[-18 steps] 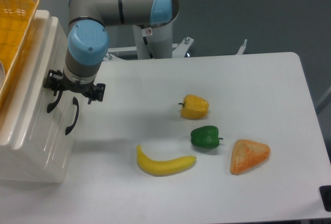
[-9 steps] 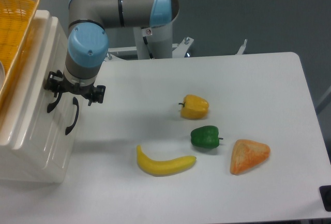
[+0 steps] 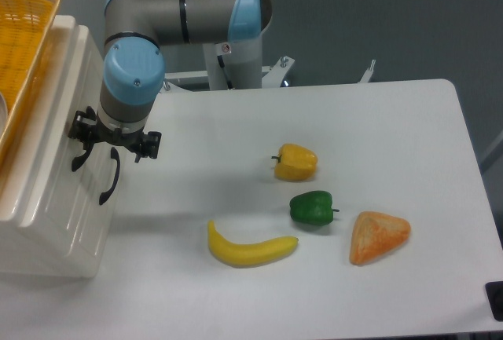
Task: Slide open the top white drawer
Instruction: 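Pull the upper drawer outward by its handle with the gripper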
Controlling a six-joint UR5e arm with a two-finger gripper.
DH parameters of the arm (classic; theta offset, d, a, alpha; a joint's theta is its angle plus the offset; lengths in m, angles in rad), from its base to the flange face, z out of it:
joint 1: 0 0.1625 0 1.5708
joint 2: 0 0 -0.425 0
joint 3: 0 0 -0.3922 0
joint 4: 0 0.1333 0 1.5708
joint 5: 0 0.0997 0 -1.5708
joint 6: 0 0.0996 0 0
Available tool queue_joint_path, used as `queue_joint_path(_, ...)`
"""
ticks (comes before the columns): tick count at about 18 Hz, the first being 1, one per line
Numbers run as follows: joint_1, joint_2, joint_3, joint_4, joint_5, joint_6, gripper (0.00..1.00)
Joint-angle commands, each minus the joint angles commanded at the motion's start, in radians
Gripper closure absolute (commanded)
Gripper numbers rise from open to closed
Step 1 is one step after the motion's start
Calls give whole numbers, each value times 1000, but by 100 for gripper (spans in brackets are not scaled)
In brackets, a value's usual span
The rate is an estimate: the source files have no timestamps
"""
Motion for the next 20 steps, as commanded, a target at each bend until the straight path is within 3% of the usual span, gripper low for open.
queue_joint_path(20,72,6,3,-5,18,61,0)
